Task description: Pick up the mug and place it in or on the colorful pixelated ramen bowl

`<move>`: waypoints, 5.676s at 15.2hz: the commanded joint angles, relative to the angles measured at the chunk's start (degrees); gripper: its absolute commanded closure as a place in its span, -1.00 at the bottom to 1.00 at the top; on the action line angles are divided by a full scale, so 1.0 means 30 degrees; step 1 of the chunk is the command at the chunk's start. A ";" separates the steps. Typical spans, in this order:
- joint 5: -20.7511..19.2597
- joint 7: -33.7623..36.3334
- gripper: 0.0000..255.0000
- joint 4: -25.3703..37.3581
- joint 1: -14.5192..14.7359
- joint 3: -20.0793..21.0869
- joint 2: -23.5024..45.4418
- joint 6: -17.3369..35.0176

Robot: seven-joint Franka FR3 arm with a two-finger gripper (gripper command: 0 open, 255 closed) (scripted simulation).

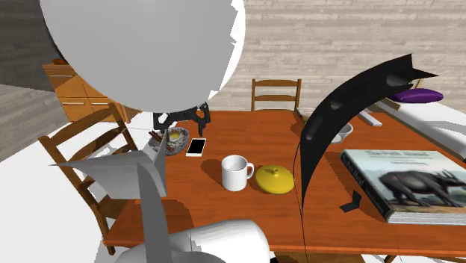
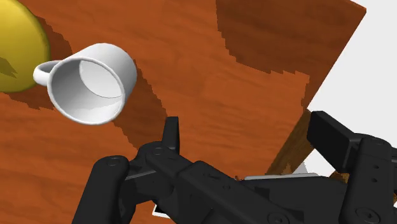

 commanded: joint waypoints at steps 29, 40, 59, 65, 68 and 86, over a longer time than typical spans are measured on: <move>-0.2901 -0.5495 -1.00 -0.4406 -0.1450 -0.4753 0.7451 1.1543; -0.2901 -0.5495 1.00 -0.4406 -0.1450 -0.4753 0.7451 1.1543; -0.2718 -0.5346 1.00 -0.1304 -0.1487 -0.4020 0.4703 0.5709; -0.2602 -0.5345 1.00 -0.0040 -0.1448 -0.3827 0.4298 0.4041; -0.2542 -0.5350 1.00 0.0638 -0.1423 -0.3739 0.4167 0.3233; -0.0448 -0.1719 1.00 0.8224 0.0828 -0.1026 1.1183 0.2494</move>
